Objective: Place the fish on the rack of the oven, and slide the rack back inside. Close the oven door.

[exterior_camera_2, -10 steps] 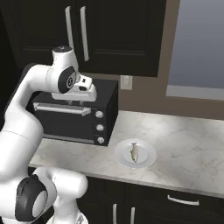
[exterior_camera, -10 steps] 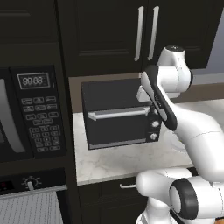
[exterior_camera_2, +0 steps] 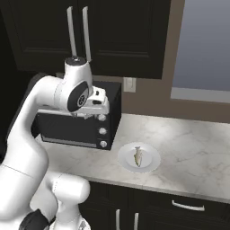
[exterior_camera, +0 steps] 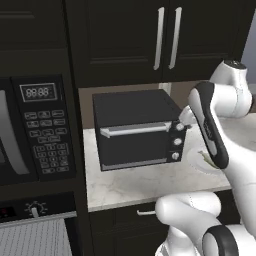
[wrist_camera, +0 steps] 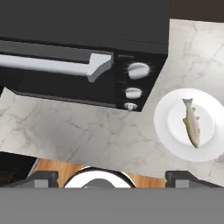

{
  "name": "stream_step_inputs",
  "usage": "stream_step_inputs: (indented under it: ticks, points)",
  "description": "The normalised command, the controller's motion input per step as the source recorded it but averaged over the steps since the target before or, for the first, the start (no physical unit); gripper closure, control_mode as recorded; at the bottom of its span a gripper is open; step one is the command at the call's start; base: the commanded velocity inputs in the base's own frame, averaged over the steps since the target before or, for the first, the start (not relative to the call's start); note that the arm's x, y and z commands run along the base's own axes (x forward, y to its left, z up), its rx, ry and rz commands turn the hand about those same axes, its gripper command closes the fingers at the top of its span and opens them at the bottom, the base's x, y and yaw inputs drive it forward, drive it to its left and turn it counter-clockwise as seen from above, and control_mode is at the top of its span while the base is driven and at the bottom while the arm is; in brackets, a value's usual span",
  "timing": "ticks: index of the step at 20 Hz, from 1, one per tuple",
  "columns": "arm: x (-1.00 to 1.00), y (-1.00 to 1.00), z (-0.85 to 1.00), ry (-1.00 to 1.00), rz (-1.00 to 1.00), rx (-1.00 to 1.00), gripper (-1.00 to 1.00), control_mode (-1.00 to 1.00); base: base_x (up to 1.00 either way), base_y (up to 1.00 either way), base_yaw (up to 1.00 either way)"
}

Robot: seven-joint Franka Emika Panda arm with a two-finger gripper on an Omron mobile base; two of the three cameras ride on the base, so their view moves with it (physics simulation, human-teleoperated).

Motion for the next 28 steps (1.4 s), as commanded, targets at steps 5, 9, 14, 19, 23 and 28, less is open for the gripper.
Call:
stream_step_inputs:
  ticks: [5, 9, 14, 19, 23, 28]
  points:
    - [-0.01, -0.56, -0.42, 0.32, 0.07, -0.15, -1.00, -1.00, 0.00, 0.00, 0.00]
    - [0.00, -0.82, -0.45, 0.20, 0.03, -0.20, -1.00, -1.00, 0.00, 0.00, 0.00]
    - [0.02, -0.84, -0.45, 0.02, 0.01, -0.09, -1.00, -1.00, 0.00, 0.00, 0.00]
    - [0.00, -0.26, -0.32, -0.05, 0.07, 0.01, -1.00, -1.00, 0.00, 0.00, 0.00]
    - [0.08, -0.09, -0.32, -0.13, 0.11, 0.09, -1.00, -1.00, 0.00, 0.00, 0.00]
    - [0.31, -0.27, -0.25, -0.06, 0.09, 0.10, -1.00, -1.00, 0.00, 0.00, 0.00]
